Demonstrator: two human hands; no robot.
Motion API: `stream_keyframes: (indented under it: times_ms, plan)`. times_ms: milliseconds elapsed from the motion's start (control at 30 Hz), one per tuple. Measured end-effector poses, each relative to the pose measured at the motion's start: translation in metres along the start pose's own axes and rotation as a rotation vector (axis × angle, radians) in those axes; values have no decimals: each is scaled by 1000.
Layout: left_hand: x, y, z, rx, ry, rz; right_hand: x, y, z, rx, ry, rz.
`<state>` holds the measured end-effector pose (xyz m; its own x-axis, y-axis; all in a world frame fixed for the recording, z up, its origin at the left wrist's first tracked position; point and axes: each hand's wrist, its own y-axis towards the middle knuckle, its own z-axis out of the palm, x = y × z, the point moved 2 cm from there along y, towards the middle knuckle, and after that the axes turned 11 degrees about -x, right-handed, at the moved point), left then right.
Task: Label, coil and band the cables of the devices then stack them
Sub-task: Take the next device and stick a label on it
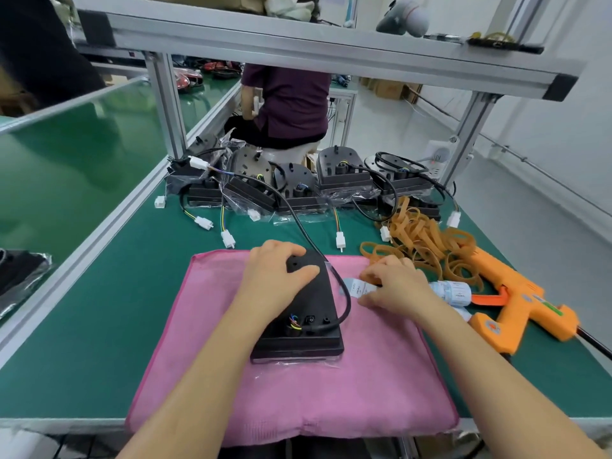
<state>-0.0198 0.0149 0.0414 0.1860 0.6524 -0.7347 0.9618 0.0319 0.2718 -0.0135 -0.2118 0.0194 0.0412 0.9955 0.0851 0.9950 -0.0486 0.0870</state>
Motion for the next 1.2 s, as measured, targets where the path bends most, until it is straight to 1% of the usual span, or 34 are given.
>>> stream_keyframes:
  times_ms: [100,167,200,267,333,400,467,533,600,633,700,733,767,833,900,933,1067,1133,1200]
  plan:
    - [-5,2,3,25,9,16,1,3,-4,-82,47,24]
    - [-7,3,4,34,30,28,3,2,-6,-143,-1,-49]
    - [-8,4,5,48,43,31,5,2,-6,-139,-18,-97]
    - [-10,4,8,93,84,42,6,4,-6,-78,-25,-148]
    - [-14,5,11,130,118,56,6,9,-9,-2,-49,-138]
    - [-17,6,14,143,126,66,7,13,-13,41,-86,-136]
    - [-19,7,15,142,121,71,6,14,-15,71,-67,-121]
    - [-20,9,14,149,122,77,1,14,-20,73,40,-102]
    - [-20,9,13,152,125,89,-3,7,-30,41,195,-51]
    - [-20,10,12,151,124,97,-5,2,-38,-9,279,-11]
    - [-22,9,12,132,114,108,-11,-9,-50,-178,446,98]
    - [-25,9,12,115,98,114,-12,-14,-54,-238,563,165]
    - [-30,7,12,95,67,132,-12,-20,-57,-258,720,229]
    - [-44,3,17,85,-50,175,-6,-31,-55,-202,993,350]
    - [-60,-4,26,110,-127,214,-1,-40,-48,-150,1062,387]
    - [-67,-7,31,120,-123,247,1,-43,-44,-135,1075,387]
    - [-82,-12,54,88,-5,391,4,-51,-39,-92,1179,368]
    - [-83,-11,60,57,66,414,3,-53,-39,-61,1187,348]
    - [-82,-10,62,38,116,414,3,-54,-41,-68,1179,342]
